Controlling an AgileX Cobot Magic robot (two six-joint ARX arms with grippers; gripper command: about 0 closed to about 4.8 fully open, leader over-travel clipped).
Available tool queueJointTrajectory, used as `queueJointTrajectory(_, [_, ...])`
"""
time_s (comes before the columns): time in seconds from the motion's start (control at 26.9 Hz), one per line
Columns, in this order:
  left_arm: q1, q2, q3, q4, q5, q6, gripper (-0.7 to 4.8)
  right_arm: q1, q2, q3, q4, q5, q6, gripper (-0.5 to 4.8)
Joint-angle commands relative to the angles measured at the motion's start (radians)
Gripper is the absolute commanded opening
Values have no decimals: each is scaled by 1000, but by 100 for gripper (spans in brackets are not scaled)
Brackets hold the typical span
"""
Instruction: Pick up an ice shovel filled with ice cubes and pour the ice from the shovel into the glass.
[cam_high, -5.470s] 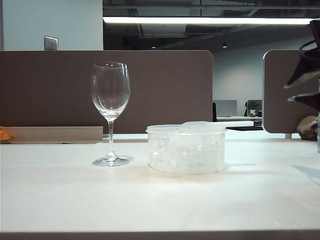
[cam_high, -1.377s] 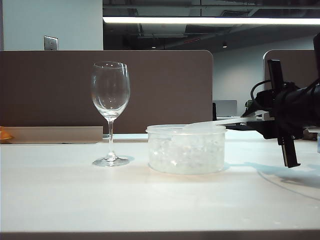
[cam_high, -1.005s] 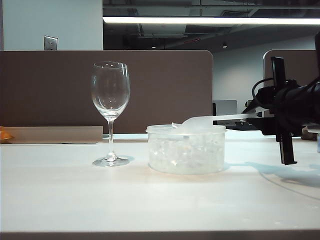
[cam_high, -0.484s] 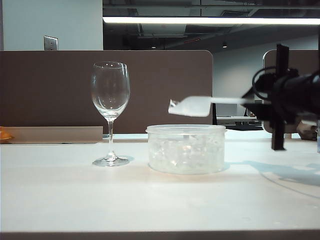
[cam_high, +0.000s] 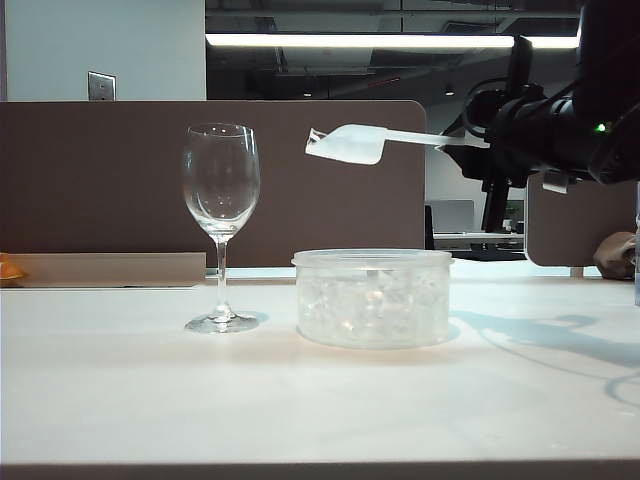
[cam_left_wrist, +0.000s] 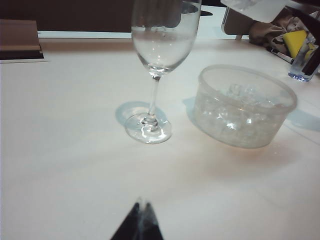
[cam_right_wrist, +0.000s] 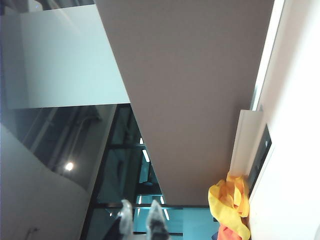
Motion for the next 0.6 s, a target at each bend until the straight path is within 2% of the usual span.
queueJointTrajectory(0.04, [1, 1, 1, 2, 7, 4, -5, 3, -7, 37, -37, 3, -7, -2])
queueJointTrajectory(0.45, [1, 1, 1, 2, 8, 3, -5, 18, -21, 182, -208, 0, -15, -2])
queueJointTrajectory(0.6, [1, 1, 1, 2, 8, 3, -5, 31, -32, 221, -270, -2, -60, -2])
